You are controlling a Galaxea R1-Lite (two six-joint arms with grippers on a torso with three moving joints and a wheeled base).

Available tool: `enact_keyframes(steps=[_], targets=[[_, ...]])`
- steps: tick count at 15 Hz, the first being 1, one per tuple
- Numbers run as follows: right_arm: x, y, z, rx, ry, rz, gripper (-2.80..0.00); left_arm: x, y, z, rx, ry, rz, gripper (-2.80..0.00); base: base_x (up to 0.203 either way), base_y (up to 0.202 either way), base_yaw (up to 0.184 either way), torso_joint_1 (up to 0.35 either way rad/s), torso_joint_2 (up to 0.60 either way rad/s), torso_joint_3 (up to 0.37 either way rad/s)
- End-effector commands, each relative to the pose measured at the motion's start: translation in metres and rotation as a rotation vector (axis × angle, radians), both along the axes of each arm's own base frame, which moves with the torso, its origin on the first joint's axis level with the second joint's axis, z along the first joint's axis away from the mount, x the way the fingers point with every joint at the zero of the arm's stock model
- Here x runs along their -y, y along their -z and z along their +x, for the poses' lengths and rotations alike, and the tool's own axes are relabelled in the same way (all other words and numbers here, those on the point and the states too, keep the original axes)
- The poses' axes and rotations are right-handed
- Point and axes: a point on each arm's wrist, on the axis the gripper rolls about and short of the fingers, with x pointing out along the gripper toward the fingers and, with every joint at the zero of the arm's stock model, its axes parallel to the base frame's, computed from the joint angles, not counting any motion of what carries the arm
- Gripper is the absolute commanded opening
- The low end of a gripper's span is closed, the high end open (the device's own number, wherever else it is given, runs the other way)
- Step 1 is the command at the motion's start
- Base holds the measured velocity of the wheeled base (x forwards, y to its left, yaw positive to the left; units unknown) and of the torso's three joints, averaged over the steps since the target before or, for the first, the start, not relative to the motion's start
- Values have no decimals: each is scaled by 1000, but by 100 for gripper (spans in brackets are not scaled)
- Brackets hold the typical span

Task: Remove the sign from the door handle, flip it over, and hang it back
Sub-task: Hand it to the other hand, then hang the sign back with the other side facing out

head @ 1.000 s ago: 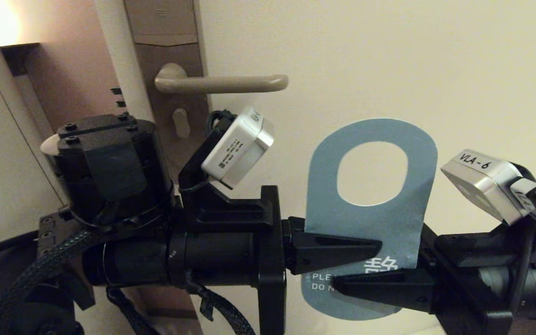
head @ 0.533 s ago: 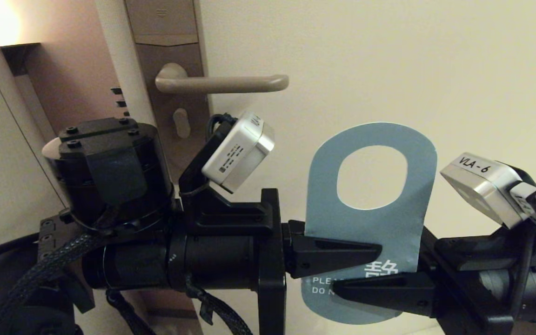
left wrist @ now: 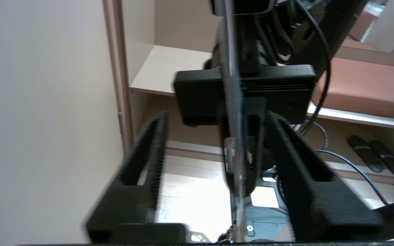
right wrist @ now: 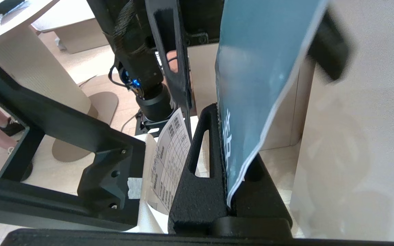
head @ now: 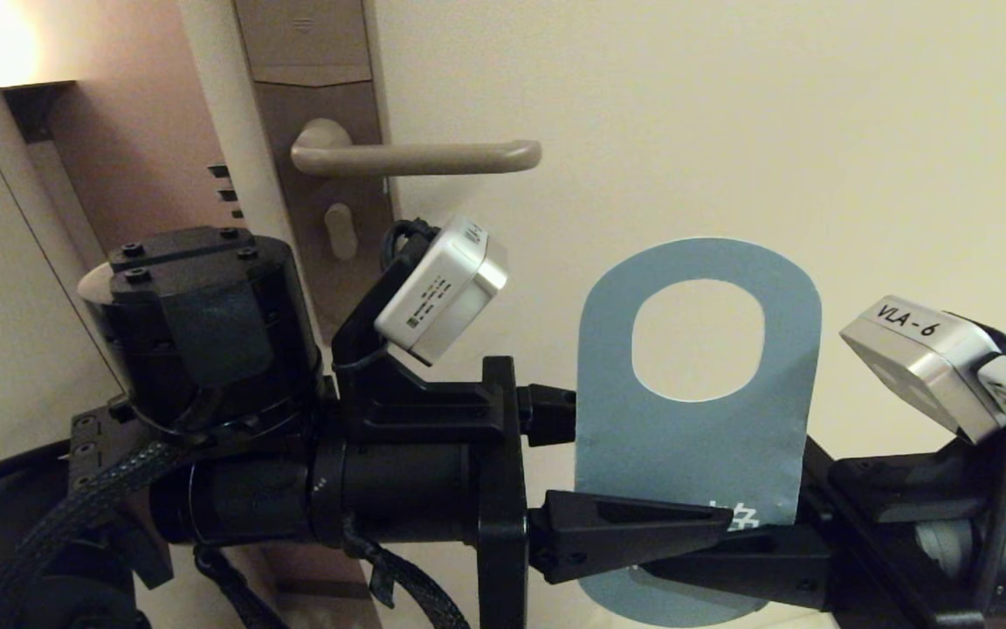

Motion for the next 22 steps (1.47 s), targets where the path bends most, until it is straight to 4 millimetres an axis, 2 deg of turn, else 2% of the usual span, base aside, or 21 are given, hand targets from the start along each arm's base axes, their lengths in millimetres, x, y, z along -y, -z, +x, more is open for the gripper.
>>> enact_keyframes(steps=[1, 5, 9, 14, 15, 18, 22], targets=[[1, 0, -1, 3, -4, 4, -280, -2, -1, 1, 5, -2, -6, 0, 0, 0, 0, 0, 0, 0], [5, 4, -5, -3, 0, -4, -280, -18, 5, 0, -6, -38, 12, 0, 0, 0, 0, 0, 0, 0], [10, 4, 1, -1, 59, -9, -280, -38, 9, 6, -14, -107, 22, 0, 0, 0, 0, 0, 0, 0], [17, 6, 3, -1, 102, -13, -280, -48, 11, -3, -2, -112, 26, 0, 0, 0, 0, 0, 0, 0], [18, 7, 2, -2, 108, -16, -280, -49, 12, -3, 2, -117, 28, -280, 0, 0, 0, 0, 0, 0], [20, 9, -1, -6, 111, -20, -280, -55, 6, -8, 13, -118, 11, -280, 0, 0, 0, 0, 0, 0], [21, 12, -1, -4, 141, -31, -280, -70, 11, -24, 8, -119, 16, -280, 0, 0, 0, 0, 0, 0]])
